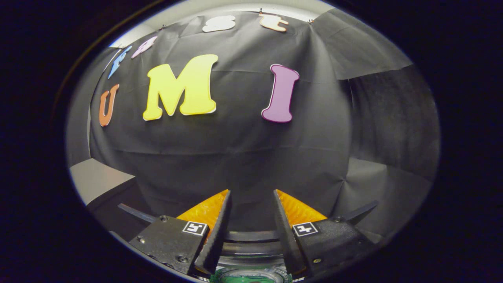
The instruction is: Put the clothes into the washing machine and then close the washing machine lid.
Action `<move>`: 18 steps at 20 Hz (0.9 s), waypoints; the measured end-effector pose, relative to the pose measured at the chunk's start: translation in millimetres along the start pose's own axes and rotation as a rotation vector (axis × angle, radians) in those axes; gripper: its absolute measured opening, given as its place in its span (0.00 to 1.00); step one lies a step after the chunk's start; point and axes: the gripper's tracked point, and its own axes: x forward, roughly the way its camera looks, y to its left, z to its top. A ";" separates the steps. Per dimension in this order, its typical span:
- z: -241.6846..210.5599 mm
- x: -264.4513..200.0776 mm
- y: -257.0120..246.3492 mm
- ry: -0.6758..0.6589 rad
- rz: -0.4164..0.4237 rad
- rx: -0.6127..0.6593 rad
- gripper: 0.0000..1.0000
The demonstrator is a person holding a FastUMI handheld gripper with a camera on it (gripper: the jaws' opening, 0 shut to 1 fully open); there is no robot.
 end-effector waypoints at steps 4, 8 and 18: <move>-5.7 -17.5 0.1 -0.034 -0.010 0.003 0.66; -12.6 -34.9 -2.1 -0.021 -0.037 0.006 0.66; -29.3 -66.1 -4.9 -0.009 -0.114 0.010 0.66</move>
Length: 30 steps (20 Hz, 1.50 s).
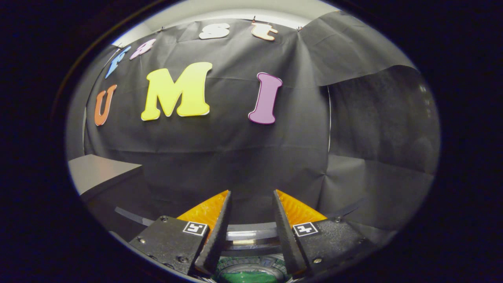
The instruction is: Put the clothes into the washing machine and then close the washing machine lid.
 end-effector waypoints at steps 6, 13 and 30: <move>-20.9 -28.0 0.6 0.062 0.010 -0.013 0.65; -39.7 -56.5 15.6 0.099 0.057 -0.047 0.66; -93.6 -353.7 2.7 0.172 0.024 0.008 0.66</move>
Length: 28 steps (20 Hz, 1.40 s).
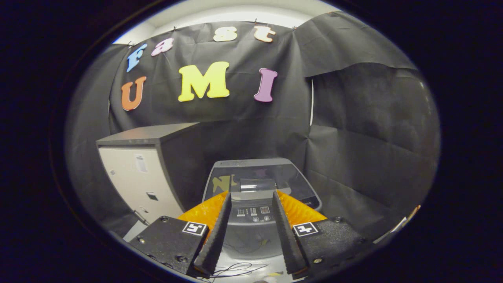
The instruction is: Put the clothes into the washing machine and then close the washing machine lid.
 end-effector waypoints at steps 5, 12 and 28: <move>13.2 -112.0 -12.8 -0.023 0.006 -0.019 0.67; 41.2 -209.9 -49.5 -0.079 -0.048 -0.038 0.76; 42.8 -266.5 -27.6 -0.110 0.025 -0.066 1.00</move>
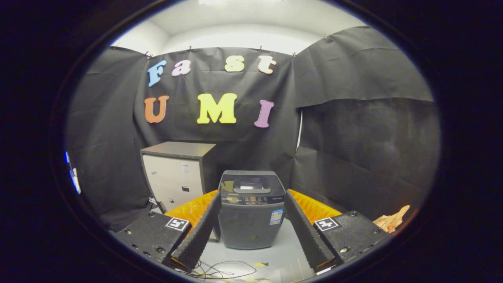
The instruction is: Put the clothes into the washing machine and then close the washing machine lid.
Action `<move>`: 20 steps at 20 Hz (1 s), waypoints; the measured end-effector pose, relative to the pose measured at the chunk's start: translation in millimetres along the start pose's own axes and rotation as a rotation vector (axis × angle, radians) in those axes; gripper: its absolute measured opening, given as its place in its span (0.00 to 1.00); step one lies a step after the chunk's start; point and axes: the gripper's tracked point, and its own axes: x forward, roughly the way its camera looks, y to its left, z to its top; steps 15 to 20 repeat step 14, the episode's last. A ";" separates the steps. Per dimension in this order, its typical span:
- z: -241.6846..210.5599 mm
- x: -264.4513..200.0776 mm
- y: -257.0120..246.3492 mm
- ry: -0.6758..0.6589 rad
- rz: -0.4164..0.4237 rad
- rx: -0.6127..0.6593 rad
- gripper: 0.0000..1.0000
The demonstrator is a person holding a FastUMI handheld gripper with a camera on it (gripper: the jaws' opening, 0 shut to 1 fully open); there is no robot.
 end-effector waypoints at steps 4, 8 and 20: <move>-1.1 -1.8 1.6 0.006 0.014 0.003 1.00; 3.9 -3.0 1.8 -0.004 0.022 0.004 1.00; 8.8 -3.5 3.6 -0.013 0.024 -0.007 1.00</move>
